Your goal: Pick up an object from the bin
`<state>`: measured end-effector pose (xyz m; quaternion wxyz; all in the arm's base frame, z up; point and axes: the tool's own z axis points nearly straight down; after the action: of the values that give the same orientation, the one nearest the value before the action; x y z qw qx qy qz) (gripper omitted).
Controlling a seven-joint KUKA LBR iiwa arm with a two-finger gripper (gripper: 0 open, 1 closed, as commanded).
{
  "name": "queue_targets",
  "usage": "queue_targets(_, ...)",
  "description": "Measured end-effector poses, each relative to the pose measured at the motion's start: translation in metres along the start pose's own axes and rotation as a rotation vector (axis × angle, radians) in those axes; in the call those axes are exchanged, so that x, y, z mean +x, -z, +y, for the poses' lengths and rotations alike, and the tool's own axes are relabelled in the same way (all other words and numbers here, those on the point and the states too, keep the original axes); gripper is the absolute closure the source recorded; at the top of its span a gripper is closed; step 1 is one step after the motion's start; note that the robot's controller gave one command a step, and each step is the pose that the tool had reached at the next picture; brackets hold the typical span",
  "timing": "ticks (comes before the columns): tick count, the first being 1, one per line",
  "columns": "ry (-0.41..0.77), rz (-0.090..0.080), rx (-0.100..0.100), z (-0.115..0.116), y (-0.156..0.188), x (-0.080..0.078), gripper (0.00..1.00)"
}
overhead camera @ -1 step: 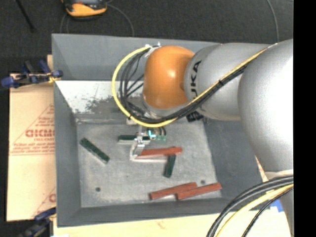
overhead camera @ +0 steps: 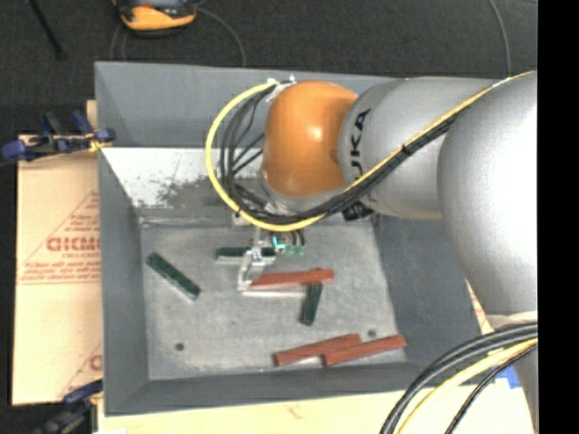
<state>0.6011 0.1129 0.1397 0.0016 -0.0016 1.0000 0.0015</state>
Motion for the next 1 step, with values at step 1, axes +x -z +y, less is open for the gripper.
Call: queue_targets(1,-0.062,0.008,-0.002,-0.0248,-0.0595,-0.0108,1.0)
